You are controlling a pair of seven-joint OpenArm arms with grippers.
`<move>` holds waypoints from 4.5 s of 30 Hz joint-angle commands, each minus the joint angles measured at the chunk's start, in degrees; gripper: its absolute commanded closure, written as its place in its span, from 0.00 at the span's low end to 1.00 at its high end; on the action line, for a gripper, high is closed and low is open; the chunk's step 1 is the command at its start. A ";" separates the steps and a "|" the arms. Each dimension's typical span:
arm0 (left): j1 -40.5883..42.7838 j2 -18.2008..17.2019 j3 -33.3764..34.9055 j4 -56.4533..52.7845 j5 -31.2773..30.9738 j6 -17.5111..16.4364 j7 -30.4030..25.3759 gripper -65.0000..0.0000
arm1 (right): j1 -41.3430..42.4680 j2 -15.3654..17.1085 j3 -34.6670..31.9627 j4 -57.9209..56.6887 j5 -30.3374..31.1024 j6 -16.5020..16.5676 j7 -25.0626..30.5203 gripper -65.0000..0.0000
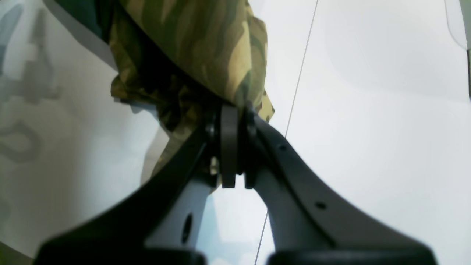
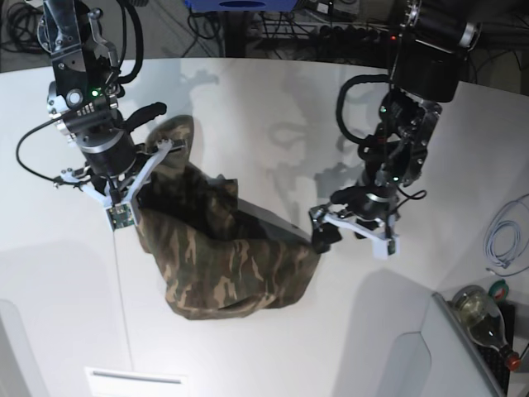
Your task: Layout the t-shirt on the table in an organized manner, then fold the t-shirt properly
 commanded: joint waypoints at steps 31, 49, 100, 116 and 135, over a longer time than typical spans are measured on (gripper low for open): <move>-16.07 9.44 -0.69 -21.49 -0.54 -7.64 -0.95 1.00 | -0.82 0.50 0.24 0.77 -0.21 0.05 1.46 0.99; -31.10 -3.22 -0.07 8.58 -0.28 1.41 16.63 1.00 | 20.45 11.23 0.33 -0.81 -3.55 0.23 1.99 0.99; 11.89 -12.01 -20.56 22.73 8.25 1.24 16.63 1.00 | 46.04 -3.28 13.16 -82.66 15.70 12.45 35.48 0.30; 11.89 -11.84 -20.38 23.44 8.25 1.24 16.89 1.00 | 34.43 -8.82 -4.42 -65.52 15.70 12.36 26.16 0.99; 11.89 -12.19 -20.73 23.44 8.25 1.24 16.89 1.00 | 23.44 -7.32 16.86 -47.93 15.61 -0.30 24.14 0.29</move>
